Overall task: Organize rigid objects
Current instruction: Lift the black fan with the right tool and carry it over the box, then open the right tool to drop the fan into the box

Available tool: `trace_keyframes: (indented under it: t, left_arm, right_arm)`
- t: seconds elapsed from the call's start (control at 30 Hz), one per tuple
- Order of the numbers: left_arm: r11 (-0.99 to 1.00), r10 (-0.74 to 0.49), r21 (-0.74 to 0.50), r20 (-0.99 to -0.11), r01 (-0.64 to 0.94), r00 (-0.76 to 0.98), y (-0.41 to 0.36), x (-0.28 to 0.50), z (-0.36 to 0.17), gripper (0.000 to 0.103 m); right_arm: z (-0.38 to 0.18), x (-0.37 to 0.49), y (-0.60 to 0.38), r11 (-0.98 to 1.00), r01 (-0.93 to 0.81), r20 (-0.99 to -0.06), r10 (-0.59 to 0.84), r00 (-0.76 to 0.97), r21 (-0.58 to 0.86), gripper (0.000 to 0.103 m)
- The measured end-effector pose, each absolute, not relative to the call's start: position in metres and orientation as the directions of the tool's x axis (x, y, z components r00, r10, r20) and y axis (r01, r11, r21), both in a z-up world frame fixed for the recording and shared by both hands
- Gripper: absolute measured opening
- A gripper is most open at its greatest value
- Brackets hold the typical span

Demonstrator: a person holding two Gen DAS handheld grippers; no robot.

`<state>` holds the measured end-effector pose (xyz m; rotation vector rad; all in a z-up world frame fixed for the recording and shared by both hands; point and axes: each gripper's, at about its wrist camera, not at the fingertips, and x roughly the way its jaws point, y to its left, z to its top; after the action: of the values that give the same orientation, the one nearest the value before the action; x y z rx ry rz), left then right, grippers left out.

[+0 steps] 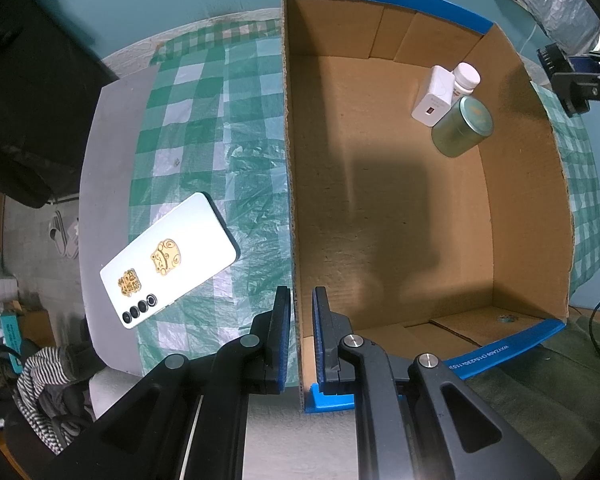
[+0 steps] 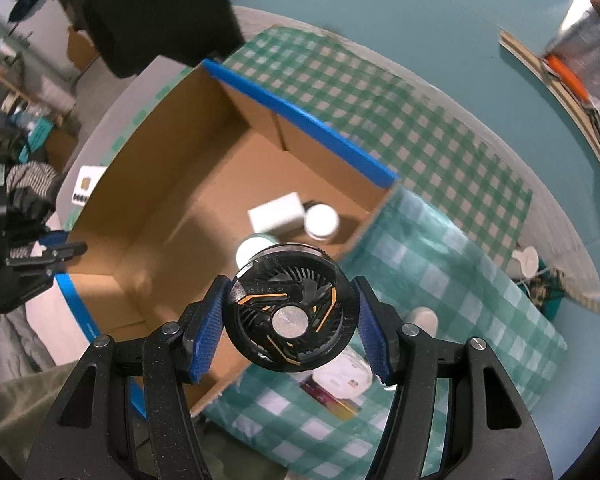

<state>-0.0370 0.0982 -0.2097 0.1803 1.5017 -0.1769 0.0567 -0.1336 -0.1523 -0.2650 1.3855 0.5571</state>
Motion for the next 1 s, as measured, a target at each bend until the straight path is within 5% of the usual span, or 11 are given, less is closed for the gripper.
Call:
trace_keyframes:
  t: [1.0]
  left_arm:
    - [0.974,-0.007,0.008,-0.998,0.228,0.065,0.101,-0.037,-0.211,0.010]
  right_arm:
    - [-0.187,0.046,-0.099,0.772,-0.616,-0.980,0.201,0.000,0.158,0.062]
